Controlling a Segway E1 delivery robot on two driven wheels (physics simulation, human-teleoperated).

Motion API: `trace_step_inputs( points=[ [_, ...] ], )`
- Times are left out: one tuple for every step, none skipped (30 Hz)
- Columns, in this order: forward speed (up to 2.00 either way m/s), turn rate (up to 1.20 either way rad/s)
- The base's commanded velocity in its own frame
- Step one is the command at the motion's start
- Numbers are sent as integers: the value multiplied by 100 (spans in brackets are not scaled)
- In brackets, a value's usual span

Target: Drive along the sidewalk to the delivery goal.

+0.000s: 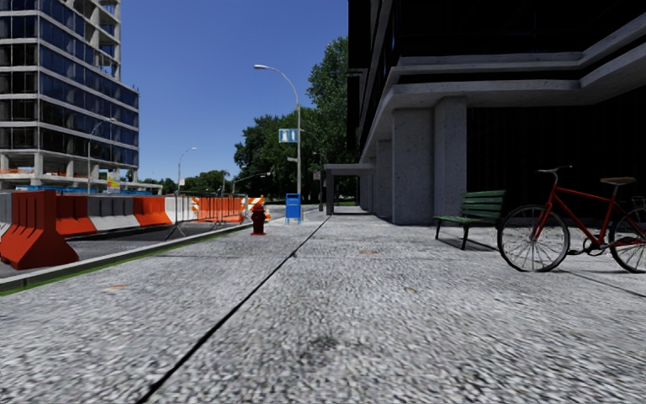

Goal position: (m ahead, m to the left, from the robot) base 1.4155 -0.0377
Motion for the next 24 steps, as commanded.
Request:
trace_step_inputs(
  points=[
    [200, -7],
    [200, -11],
    [200, -19],
    [200, -19],
    [199, -25],
    [188, -28],
    [173, -29],
    [173, -29],
    [166, -30],
    [161, -30],
    [156, -30],
    [156, -30],
    [150, -30],
    [146, -30],
    [146, -30],
    [145, -30],
    [143, -26],
    [143, -7],
    [143, -7],
    [143, 0],
    [143, 0],
    [143, 0],
    [143, 0],
    [143, 0]
  ],
)
